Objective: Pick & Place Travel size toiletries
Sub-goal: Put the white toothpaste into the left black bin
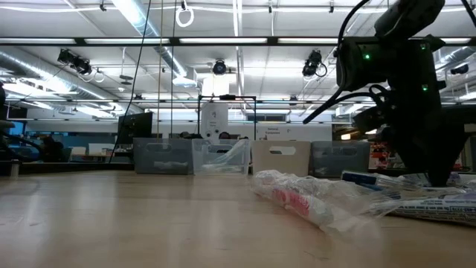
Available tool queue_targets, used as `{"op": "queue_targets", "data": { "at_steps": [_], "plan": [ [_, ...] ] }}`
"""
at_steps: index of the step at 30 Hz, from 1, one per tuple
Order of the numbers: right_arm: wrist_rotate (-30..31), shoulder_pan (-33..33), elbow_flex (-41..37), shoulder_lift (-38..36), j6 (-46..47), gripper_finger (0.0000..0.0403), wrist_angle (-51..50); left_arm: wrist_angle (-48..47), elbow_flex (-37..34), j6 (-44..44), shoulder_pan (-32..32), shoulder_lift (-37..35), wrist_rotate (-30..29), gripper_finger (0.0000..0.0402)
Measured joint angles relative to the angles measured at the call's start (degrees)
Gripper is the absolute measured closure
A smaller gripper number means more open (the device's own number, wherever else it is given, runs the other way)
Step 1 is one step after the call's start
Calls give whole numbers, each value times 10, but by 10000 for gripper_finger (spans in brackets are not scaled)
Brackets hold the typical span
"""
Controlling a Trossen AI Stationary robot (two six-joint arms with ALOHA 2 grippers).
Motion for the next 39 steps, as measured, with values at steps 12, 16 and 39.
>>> {"op": "queue_targets", "data": {
  "at_steps": [12,16,39],
  "plan": [
    [-7,0,1,0,0,306,-1,0,0,-1,0,0,0,382],
    [-7,0,2,-1,0,327,-2,0,0,-1,0,0,0,382],
    [-34,0,1,-182,0,328,48,12,0,-14,0,-3,1,381]
  ]
}}
